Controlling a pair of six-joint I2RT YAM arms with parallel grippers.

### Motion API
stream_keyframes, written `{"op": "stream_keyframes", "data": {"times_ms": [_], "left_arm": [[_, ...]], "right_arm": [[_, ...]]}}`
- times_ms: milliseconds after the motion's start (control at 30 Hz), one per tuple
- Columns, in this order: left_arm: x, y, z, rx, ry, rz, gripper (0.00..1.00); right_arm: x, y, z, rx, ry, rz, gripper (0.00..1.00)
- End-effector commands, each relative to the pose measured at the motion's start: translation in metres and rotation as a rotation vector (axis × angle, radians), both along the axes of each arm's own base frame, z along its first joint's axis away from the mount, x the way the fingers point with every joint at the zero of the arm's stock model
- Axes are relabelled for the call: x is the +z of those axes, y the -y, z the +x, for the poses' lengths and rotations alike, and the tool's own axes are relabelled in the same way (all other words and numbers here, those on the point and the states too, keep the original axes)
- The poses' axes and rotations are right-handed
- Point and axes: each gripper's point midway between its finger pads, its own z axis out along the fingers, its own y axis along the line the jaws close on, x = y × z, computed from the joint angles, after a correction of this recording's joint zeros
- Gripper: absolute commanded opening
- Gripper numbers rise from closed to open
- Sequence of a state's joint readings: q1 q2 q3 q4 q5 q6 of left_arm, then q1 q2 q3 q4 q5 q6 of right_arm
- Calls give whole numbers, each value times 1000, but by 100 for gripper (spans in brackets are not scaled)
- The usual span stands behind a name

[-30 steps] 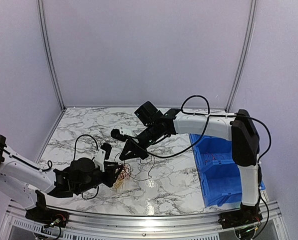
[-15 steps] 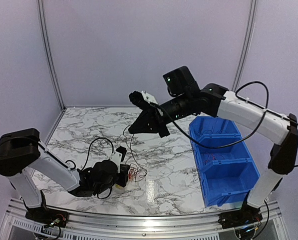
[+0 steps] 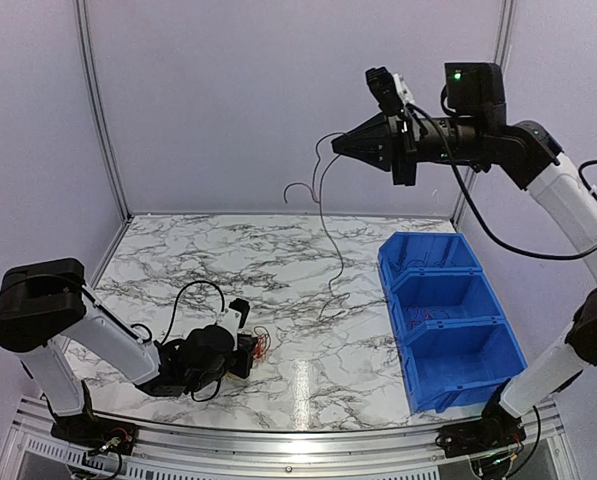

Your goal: Untangle the cables

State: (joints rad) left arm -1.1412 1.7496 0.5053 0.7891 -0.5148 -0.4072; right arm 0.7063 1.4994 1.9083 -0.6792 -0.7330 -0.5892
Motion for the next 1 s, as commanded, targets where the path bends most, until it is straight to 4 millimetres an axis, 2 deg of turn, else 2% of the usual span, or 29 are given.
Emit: {"op": "stream_keyframes", "data": {"times_ms": [0,133,200,267,400,500,633,800,967], "left_arm": [[4,-9,-2,19,5,-15,19],[9,-15,-1,35,17,-13,29],[11,-16,-1,41,19,-10,31],[12,-17,0,44,20,-7,32],[13,-16,0,38,20,7,34],[14,-16,0,36,21,15,34],[15,-17,0,40,23,20,34],[14,-17,-1,36,18,19,34],[12,-18,-1,33,17,25,35]], "right_arm": [[21,37,8,-119,70,17,0],[31,74,15,-220,115,33,0],[34,91,12,-270,143,35,0],[30,106,13,-326,160,23,0],[6,135,21,-454,179,-37,0],[-26,162,35,-587,195,-121,0],[-97,208,57,-770,164,-265,0],[-163,255,66,-912,89,-378,0],[-193,297,75,-1022,46,-466,0]]}}
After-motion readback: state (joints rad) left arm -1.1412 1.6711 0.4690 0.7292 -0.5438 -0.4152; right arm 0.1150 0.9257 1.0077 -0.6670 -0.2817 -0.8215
